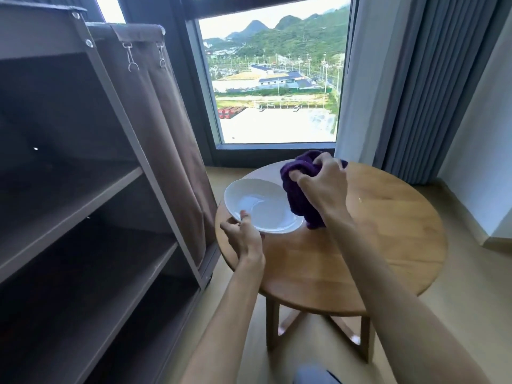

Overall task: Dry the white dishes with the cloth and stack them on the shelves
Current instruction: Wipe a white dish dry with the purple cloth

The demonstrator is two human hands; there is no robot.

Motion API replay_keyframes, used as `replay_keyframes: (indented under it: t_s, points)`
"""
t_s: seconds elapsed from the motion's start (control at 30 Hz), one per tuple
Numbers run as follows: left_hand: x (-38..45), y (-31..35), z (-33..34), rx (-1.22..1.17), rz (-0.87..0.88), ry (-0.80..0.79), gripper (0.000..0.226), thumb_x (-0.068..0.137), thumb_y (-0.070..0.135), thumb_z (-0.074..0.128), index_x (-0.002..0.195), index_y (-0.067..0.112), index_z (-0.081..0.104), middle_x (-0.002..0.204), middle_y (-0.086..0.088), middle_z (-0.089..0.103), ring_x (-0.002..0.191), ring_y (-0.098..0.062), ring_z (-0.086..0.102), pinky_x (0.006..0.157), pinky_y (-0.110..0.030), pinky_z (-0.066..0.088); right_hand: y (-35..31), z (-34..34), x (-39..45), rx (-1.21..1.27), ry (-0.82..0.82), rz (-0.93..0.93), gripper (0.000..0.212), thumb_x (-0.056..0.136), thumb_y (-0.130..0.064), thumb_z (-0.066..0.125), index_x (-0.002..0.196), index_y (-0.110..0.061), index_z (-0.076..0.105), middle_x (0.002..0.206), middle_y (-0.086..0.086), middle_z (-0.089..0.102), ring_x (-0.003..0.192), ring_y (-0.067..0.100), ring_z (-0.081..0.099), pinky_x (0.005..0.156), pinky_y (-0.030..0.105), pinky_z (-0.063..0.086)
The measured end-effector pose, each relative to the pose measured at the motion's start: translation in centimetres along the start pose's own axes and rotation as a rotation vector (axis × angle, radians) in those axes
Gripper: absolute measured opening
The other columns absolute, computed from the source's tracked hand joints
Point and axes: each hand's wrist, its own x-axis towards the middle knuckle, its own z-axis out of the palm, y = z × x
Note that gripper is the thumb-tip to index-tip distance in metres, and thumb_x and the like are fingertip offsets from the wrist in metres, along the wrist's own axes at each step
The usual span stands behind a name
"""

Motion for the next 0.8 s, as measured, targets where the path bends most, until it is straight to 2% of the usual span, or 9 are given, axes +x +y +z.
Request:
replay_keyframes:
  t_s: [0.07, 0.13, 0.27, 0.37, 0.47, 0.53, 0.67, 0.73, 0.8]
  points:
    - [-0.7, -0.4, 0.2, -0.025, -0.054, -0.022, 0.019, 0.103, 0.026, 0.056, 0.113, 0.02, 0.041, 0.104, -0.006, 0.061, 0.091, -0.025, 0.065, 0.087, -0.051, 0.06, -0.9, 0.5, -1.1, 0.001, -0.226, -0.093, 0.042, 0.073, -0.046, 0.078, 0.104, -0.024, 0.061, 0.109, 0.001, 0.061, 0.099, 0.02, 0.058, 0.084, 0.03, 0.05]
    - [-1.0, -0.6, 0.2, -0.071, -0.078, -0.026, 0.021, 0.094, 0.026, 0.061, 0.108, 0.021, 0.046, 0.108, -0.011, 0.064, 0.095, -0.033, 0.068, 0.085, -0.056, 0.06, -1.0, 1.0, -2.3, 0.083, -0.421, -0.083, 0.045, 0.075, -0.048, 0.08, 0.115, -0.032, 0.064, 0.108, -0.007, 0.064, 0.103, 0.016, 0.061, 0.086, 0.026, 0.05]
    - [-1.0, -1.2, 0.0, -0.1, 0.001, 0.0, 0.026, 0.091, 0.02, 0.067, 0.112, 0.021, 0.05, 0.105, -0.011, 0.068, 0.095, -0.033, 0.07, 0.088, -0.055, 0.059, 0.6, 1.9, -3.8, -0.022, -0.288, -0.057, 0.075, 0.076, -0.055, 0.079, 0.14, -0.024, 0.056, 0.13, 0.003, 0.062, 0.125, 0.024, 0.054, 0.106, 0.04, 0.044]
    - [-1.4, -0.8, 0.2, -0.235, 0.069, 0.002, 0.025, 0.085, 0.021, 0.063, 0.105, 0.028, 0.052, 0.105, -0.01, 0.07, 0.087, -0.024, 0.073, 0.073, -0.038, 0.061, 0.7, 2.5, -4.8, -0.047, -0.411, -0.057, 0.102, 0.067, -0.074, 0.074, 0.152, -0.028, 0.041, 0.151, 0.006, 0.046, 0.143, 0.026, 0.036, 0.12, 0.049, 0.028]
    - [-1.3, -0.1, -0.1, -0.254, 0.168, -0.015, 0.037, 0.083, 0.027, 0.065, 0.118, 0.021, 0.053, 0.104, -0.004, 0.071, 0.081, -0.013, 0.074, 0.064, -0.025, 0.059, 0.9, 2.4, -4.7, -0.061, -0.51, -0.08, 0.117, 0.052, -0.088, 0.058, 0.154, -0.037, 0.033, 0.16, -0.001, 0.034, 0.151, 0.02, 0.018, 0.123, 0.052, 0.018]
    - [-1.3, 0.3, -0.4, -0.231, 0.199, -0.03, 0.038, 0.09, 0.019, 0.064, 0.126, 0.019, 0.051, 0.106, -0.003, 0.071, 0.088, -0.017, 0.073, 0.067, -0.026, 0.06, 1.0, 2.7, -4.4, -0.016, -0.474, -0.062, 0.114, 0.054, -0.081, 0.062, 0.154, -0.036, 0.032, 0.159, -0.002, 0.034, 0.15, 0.021, 0.021, 0.121, 0.053, 0.023]
    - [-2.0, 0.9, -0.6, -0.165, 0.294, -0.034, 0.021, 0.1, 0.014, 0.057, 0.12, 0.017, 0.05, 0.106, -0.003, 0.072, 0.092, -0.014, 0.073, 0.075, -0.027, 0.06, 1.7, 4.4, -4.8, 0.074, -0.103, 0.001, 0.101, 0.061, -0.058, 0.069, 0.151, -0.033, 0.032, 0.151, 0.002, 0.039, 0.14, 0.023, 0.036, 0.113, 0.048, 0.037]
    - [-2.5, 1.1, -0.9, -0.123, 0.348, -0.079, 0.017, 0.101, 0.012, 0.056, 0.115, 0.02, 0.05, 0.111, -0.006, 0.071, 0.098, -0.016, 0.072, 0.083, -0.031, 0.06, 2.7, 4.8, -4.6, 0.305, -0.028, 0.134, 0.097, 0.061, -0.05, 0.077, 0.147, -0.037, 0.034, 0.141, -0.001, 0.05, 0.128, 0.021, 0.051, 0.104, 0.04, 0.047]
    - [-2.8, 1.6, -1.0, -0.087, 0.411, -0.128, 0.019, 0.101, 0.008, 0.055, 0.11, 0.024, 0.049, 0.113, -0.006, 0.069, 0.104, -0.017, 0.07, 0.09, -0.032, 0.058, 3.5, 4.8, -4.3, 0.699, -0.069, 0.37, 0.086, 0.061, -0.037, 0.087, 0.137, -0.031, 0.048, 0.124, 0.002, 0.066, 0.112, 0.027, 0.066, 0.091, 0.043, 0.058]
